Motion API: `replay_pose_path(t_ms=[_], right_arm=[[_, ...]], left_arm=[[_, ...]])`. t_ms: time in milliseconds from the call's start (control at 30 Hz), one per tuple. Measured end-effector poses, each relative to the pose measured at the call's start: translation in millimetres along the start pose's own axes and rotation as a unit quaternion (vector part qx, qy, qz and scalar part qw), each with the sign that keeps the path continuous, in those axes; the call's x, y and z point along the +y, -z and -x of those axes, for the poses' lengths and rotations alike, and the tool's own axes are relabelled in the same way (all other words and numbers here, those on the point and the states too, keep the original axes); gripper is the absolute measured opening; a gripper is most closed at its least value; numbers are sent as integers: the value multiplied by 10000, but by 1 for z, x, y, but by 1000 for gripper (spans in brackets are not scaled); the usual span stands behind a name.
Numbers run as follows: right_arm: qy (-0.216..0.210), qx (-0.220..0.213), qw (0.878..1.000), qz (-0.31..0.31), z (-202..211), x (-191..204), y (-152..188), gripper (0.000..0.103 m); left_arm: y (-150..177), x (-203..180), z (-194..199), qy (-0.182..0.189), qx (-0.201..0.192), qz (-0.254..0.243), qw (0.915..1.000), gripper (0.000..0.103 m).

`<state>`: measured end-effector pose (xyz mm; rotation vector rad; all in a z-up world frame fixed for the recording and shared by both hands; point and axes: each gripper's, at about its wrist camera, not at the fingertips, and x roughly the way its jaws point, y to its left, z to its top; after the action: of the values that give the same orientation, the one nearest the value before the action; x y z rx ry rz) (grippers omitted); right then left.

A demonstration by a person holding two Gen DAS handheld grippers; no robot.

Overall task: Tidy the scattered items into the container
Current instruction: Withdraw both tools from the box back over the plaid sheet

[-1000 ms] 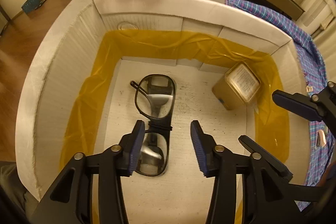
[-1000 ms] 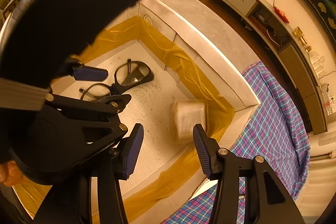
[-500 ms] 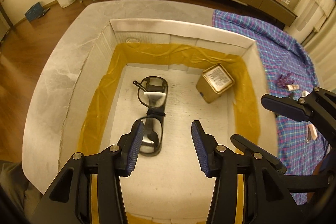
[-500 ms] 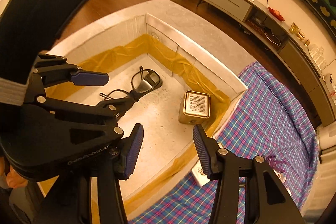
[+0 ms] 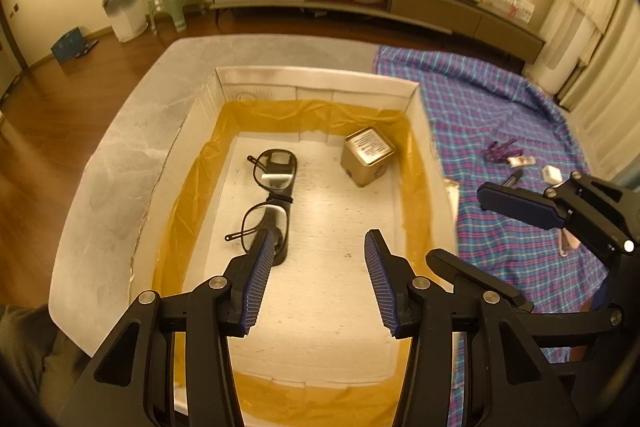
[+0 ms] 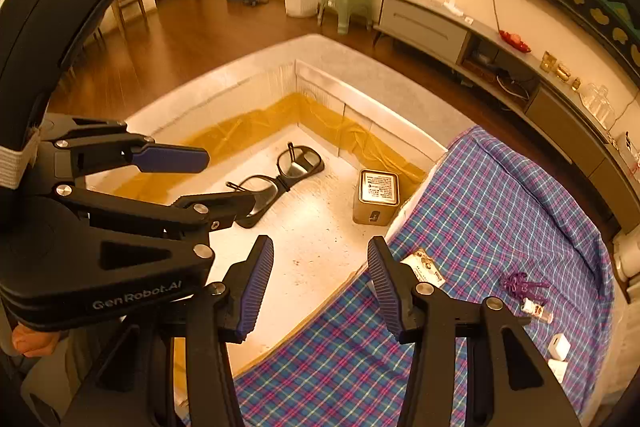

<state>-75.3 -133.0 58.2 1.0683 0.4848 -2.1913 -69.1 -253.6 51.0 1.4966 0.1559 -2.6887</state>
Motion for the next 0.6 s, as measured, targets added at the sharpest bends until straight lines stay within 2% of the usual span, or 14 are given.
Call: replay_pose_path(t_ms=[333,600], right_arm=[[-50,-607,9977,-282,44,7,49,51],[-113,-1063,9933,-441,76,5,84,51]], left_arm=[[42,-17,41,71,-511,31,9987,50],[71,-43,69,-74,-961,-91,9953,50]])
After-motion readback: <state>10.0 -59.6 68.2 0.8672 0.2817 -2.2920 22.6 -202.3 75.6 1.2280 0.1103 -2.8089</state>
